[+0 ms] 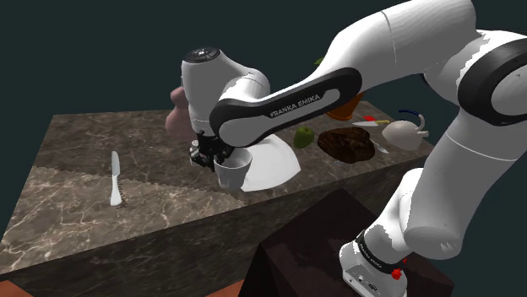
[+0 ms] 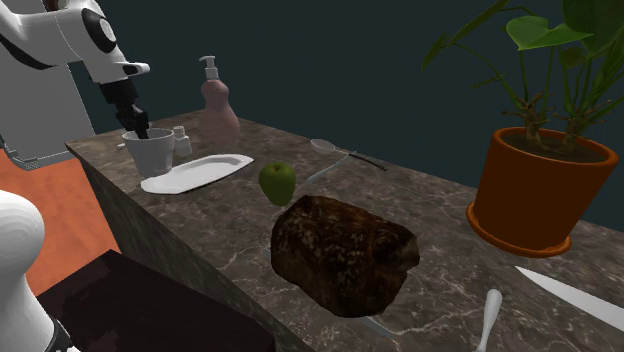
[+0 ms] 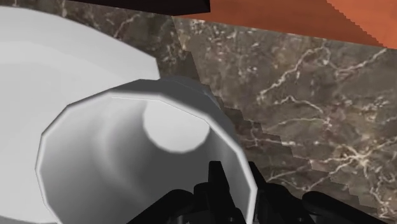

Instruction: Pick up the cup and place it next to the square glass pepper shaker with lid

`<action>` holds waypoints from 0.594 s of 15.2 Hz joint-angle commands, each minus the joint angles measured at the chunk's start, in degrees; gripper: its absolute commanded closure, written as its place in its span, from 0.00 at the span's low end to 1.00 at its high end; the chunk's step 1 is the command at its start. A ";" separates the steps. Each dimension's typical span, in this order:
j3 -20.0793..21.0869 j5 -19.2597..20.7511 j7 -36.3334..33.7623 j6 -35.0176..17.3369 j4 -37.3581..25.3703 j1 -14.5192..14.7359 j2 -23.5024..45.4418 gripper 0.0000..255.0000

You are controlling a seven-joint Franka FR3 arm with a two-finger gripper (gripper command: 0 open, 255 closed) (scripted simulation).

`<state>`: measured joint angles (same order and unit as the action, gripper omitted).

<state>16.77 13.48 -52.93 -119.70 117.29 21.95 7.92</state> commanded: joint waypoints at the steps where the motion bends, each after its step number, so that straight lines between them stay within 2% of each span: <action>1: -0.15 0.12 -0.07 -0.09 0.34 -0.12 0.29 1.00; 6: -0.12 0.13 -0.08 -0.09 0.34 -0.16 0.29 1.00; 7: -0.12 0.10 -0.06 -0.13 0.46 -0.17 0.20 0.00; 9: -0.14 0.15 -0.03 -0.07 0.28 -0.19 0.33 0.00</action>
<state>16.66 13.61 -52.97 -119.81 117.56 21.79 8.20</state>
